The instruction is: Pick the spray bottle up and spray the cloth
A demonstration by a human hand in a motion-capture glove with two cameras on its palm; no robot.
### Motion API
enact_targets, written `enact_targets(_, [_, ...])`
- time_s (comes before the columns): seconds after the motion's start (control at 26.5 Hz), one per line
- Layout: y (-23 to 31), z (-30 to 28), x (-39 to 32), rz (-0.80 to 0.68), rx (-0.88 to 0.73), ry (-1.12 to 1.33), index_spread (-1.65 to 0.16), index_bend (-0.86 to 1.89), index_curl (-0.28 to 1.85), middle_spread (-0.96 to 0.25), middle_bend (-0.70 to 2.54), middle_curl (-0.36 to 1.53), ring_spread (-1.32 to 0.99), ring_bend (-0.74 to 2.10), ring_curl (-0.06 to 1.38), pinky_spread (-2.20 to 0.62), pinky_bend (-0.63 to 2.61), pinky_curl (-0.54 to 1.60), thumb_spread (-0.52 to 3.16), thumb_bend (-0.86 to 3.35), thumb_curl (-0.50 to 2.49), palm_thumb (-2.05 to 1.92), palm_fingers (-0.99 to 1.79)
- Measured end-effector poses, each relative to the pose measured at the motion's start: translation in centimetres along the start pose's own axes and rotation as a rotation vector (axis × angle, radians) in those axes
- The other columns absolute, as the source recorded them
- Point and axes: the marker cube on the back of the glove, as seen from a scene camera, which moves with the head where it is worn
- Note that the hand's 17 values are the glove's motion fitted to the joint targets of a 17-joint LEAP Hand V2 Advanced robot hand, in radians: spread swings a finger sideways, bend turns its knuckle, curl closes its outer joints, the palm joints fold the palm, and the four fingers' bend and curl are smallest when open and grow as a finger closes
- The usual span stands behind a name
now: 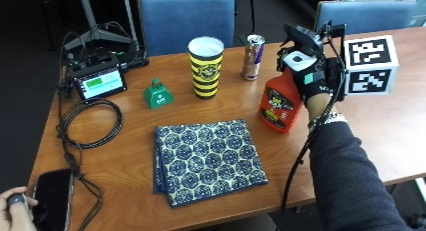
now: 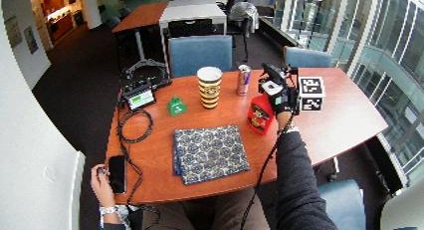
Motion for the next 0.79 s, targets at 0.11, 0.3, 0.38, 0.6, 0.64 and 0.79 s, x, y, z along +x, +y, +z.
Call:
enact_targets(0.11, [-0.2,1.5,0.5,0.002,-0.059,0.017,-0.35,0.21,0.5,-0.25,0.57,0.54,-0.26,0.6,0.49,-0.35,0.39,0.41,0.23,-0.03,0.68,1.0,1.38])
enact_targets(0.3, [0.3,3.9,-0.5,-0.054,-0.294,0.157,-0.35,0.22,0.53,-0.24,0.58,0.54,-0.25,0.6,0.48,-0.34,0.4,0.41,0.21,-0.03,0.7,1.0,1.38])
enact_targets(0.38, [0.5,4.2,-1.5,-0.096,-0.418,0.224,-0.34,0.23,0.53,-0.23,0.59,0.54,-0.25,0.6,0.48,-0.34,0.4,0.41,0.21,-0.03,0.7,1.0,1.37])
enact_targets(0.6, [1.1,5.5,-4.5,-0.221,-0.76,0.457,-0.34,0.23,0.56,-0.23,0.59,0.54,-0.25,0.61,0.48,-0.34,0.41,0.41,0.19,-0.03,0.72,0.99,1.37])
enact_targets(0.64, [1.2,5.6,-4.7,-0.227,-0.789,0.483,-0.34,0.23,0.56,-0.23,0.6,0.54,-0.25,0.61,0.48,-0.34,0.41,0.41,0.19,-0.03,0.72,0.99,1.37])
enact_targets(0.79, [2.0,5.9,-5.8,-0.241,-0.913,0.624,-0.34,0.23,0.57,-0.22,0.6,0.54,-0.24,0.61,0.48,-0.33,0.41,0.41,0.18,-0.03,0.73,0.99,1.37])
